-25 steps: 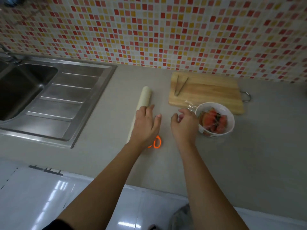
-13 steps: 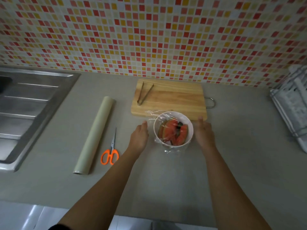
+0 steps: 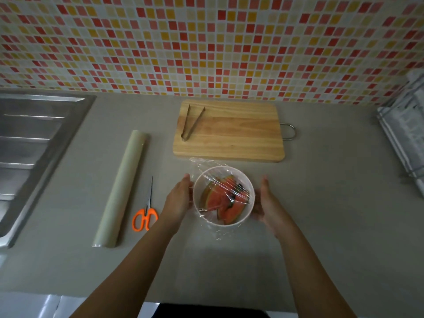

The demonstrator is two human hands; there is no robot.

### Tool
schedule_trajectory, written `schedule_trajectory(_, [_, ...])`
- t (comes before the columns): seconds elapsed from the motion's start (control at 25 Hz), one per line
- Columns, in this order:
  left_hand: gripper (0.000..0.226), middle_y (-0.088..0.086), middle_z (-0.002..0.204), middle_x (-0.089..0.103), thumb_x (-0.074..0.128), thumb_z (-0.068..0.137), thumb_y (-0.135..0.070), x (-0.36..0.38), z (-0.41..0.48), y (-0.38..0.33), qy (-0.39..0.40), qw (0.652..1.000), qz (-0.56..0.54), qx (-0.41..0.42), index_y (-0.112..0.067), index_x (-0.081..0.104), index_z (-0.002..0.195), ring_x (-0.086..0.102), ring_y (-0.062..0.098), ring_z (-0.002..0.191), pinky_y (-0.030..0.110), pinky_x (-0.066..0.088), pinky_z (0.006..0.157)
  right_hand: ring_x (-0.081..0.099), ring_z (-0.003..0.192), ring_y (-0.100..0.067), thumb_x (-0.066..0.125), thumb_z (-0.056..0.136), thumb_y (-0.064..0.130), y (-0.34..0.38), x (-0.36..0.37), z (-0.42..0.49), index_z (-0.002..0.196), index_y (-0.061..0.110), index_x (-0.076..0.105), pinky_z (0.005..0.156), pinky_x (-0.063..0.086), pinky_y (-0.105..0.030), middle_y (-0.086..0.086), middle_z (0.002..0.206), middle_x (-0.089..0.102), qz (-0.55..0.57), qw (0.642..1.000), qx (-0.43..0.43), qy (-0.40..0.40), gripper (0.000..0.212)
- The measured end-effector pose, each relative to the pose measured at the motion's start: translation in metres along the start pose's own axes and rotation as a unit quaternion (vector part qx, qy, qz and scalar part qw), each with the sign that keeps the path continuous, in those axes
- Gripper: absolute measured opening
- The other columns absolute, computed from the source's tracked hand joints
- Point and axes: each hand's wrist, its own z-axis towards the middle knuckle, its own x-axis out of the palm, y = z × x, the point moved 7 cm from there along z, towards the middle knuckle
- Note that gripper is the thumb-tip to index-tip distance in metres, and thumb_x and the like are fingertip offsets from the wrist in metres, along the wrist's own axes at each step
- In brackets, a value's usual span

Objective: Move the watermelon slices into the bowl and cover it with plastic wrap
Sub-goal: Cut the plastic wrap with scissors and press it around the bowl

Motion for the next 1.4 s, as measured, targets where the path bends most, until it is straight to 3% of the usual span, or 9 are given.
schedule_trajectory(0.16, [0.066,0.013,0.086,0.068,0.017,0.097,-0.051,0.006,0.010,-0.013,-0.017,0.995,0.093,0.035,-0.011,0.068,0.085,0.061,0.027,0.080,0.039,0.048,0.080,0.064,0.087,-0.021,0.019,0.087,0.066,0.014,-0.009,0.023,0.062,0.019,0.067,0.091,0.046,-0.036,-0.004,0.082,0.072,-0.106,0.991,0.040,-0.070,0.071])
schedule_trajectory(0.32, [0.042,0.008,0.083,0.061,0.032,0.098,-0.038,0.005,0.019,-0.027,-0.087,0.990,0.082,0.071,-0.008,0.059,0.085,0.057,0.028,0.087,0.041,0.046,0.082,0.056,0.063,-0.020,0.045,0.087,0.042,0.036,-0.004,0.034,0.051,0.021,0.066,0.078,0.043,-0.036,0.005,0.055,0.064,-0.074,0.995,-0.014,-0.062,0.046])
schedule_trajectory(0.48, [0.040,0.001,0.072,0.055,0.037,0.098,-0.035,0.001,0.024,-0.039,-0.082,0.980,0.112,0.142,-0.005,0.056,0.081,0.051,0.018,0.072,0.032,0.039,0.064,0.065,0.070,-0.016,0.031,0.079,0.073,0.045,0.002,0.029,0.072,0.015,0.072,0.072,0.045,-0.028,0.004,0.067,0.071,-0.178,0.983,-0.030,-0.045,0.071])
schedule_trajectory(0.68, [0.040,0.007,0.073,0.060,0.042,0.097,-0.034,0.000,0.027,-0.050,-0.068,0.970,0.131,0.195,0.000,0.058,0.083,0.053,0.020,0.070,0.030,0.039,0.061,0.061,0.072,-0.010,0.061,0.083,0.038,0.057,-0.002,0.015,0.074,0.025,0.068,0.066,0.046,-0.025,0.013,0.072,0.067,-0.149,0.968,-0.153,-0.129,0.017])
schedule_trajectory(0.88, [0.032,-0.011,0.064,0.057,0.047,0.095,-0.039,0.003,0.031,-0.062,-0.023,0.974,0.100,0.204,-0.018,0.060,0.075,0.052,0.009,0.059,0.030,0.043,0.061,0.060,0.070,-0.011,0.048,0.094,0.028,0.055,-0.016,0.016,0.085,0.023,0.069,0.066,0.050,-0.026,0.008,0.077,0.066,-0.079,0.985,-0.101,-0.116,0.023])
schedule_trajectory(1.0, [0.032,-0.013,0.055,0.051,0.046,0.096,-0.038,0.005,0.032,-0.067,-0.024,0.972,0.099,0.213,-0.026,0.059,0.069,0.048,0.007,0.054,0.029,0.039,0.061,0.057,0.072,-0.013,0.038,0.097,0.028,0.056,-0.015,0.021,0.085,0.020,0.062,0.067,0.047,-0.028,0.004,0.079,0.060,-0.137,0.975,-0.110,-0.134,0.029])
schedule_trajectory(1.16, [0.044,-0.008,0.065,0.058,0.034,0.099,-0.042,0.006,0.032,-0.076,-0.045,0.964,0.151,0.214,-0.016,0.064,0.080,0.056,0.010,0.064,0.030,0.042,0.069,0.059,0.093,-0.022,0.030,0.098,0.031,0.051,-0.011,0.023,0.090,0.017,0.058,0.081,0.044,-0.032,-0.005,0.098,0.063,-0.166,0.964,-0.103,-0.180,0.033])
schedule_trajectory(1.28, [0.060,0.002,0.084,0.063,0.022,0.098,-0.050,-0.006,0.024,-0.060,-0.070,0.980,0.113,0.146,-0.009,0.066,0.092,0.061,0.024,0.084,0.039,0.048,0.083,0.066,0.089,-0.028,0.014,0.095,0.052,0.038,-0.003,0.026,0.086,0.014,0.070,0.087,0.049,-0.038,-0.011,0.090,0.071,-0.079,0.988,-0.044,-0.125,0.069])
schedule_trajectory(1.4, [0.057,0.001,0.071,0.058,0.027,0.095,-0.055,-0.011,-0.007,-0.029,-0.098,0.972,0.149,0.155,-0.013,0.056,0.072,0.055,0.014,0.068,0.027,0.042,0.061,0.068,0.070,-0.022,0.017,0.080,0.077,0.037,0.006,0.028,0.064,0.025,0.073,0.074,0.049,-0.032,0.000,0.063,0.071,-0.091,0.995,-0.015,-0.044,0.078])
